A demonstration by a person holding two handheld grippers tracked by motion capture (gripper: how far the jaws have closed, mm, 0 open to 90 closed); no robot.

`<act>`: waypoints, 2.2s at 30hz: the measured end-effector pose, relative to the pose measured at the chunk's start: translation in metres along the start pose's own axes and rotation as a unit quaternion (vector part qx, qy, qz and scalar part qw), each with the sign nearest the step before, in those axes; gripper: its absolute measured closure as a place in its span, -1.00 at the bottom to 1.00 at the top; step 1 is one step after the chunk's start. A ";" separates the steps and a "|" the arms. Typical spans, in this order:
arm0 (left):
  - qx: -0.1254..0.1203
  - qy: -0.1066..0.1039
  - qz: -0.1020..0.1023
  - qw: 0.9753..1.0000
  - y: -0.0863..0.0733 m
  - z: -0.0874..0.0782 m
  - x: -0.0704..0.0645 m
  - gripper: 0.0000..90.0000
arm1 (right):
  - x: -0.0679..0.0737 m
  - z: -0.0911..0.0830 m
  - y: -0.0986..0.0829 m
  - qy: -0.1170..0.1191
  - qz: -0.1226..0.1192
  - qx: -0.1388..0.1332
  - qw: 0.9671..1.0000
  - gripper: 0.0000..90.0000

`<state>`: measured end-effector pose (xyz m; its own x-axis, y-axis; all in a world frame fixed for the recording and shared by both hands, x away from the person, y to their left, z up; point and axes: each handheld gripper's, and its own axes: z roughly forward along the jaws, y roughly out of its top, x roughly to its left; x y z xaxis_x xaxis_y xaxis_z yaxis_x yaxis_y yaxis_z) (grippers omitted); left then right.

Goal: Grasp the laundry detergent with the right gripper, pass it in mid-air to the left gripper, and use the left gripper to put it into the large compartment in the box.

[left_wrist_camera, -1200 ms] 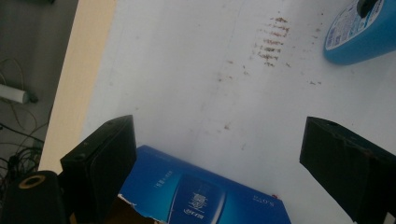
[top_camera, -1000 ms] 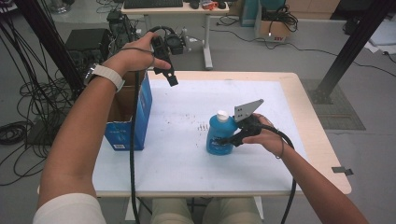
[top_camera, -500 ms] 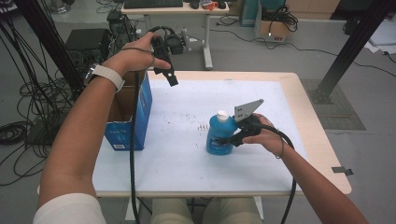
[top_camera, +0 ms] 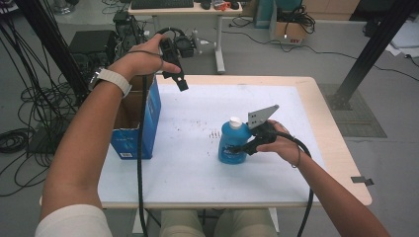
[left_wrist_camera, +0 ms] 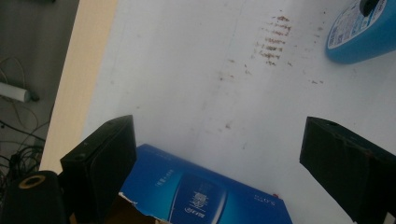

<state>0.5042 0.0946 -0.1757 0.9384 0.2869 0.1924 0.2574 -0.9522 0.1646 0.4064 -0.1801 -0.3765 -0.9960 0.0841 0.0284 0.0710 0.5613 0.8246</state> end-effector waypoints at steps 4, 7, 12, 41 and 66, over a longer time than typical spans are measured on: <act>0.002 -0.001 0.000 1.000 0.000 0.000 0.000 -0.75 | 0.000 0.000 0.000 0.000 0.001 0.001 1.000 -0.04; 0.001 0.000 0.001 1.000 0.001 0.000 0.000 -0.75 | 0.000 -0.001 0.000 0.001 0.003 0.004 1.000 -0.04; 0.003 -0.001 0.000 1.000 0.001 0.000 0.000 -0.75 | 0.000 0.000 0.000 0.001 0.003 0.003 1.000 -0.04; 0.001 0.001 0.000 1.000 0.000 0.000 -0.001 -0.75 | 0.001 -0.001 0.000 0.000 0.007 0.006 1.000 -0.04; 0.008 0.017 -0.008 1.000 -0.003 -0.017 -0.013 -0.78 | 0.000 -0.001 0.000 -0.006 0.001 0.002 1.000 -0.03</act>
<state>0.4870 0.0956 -0.1629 0.9260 0.3046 0.2232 0.2755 -0.9492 0.1523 0.4061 -0.1807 -0.3758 -0.9952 0.0947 0.0242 0.0736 0.5638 0.8226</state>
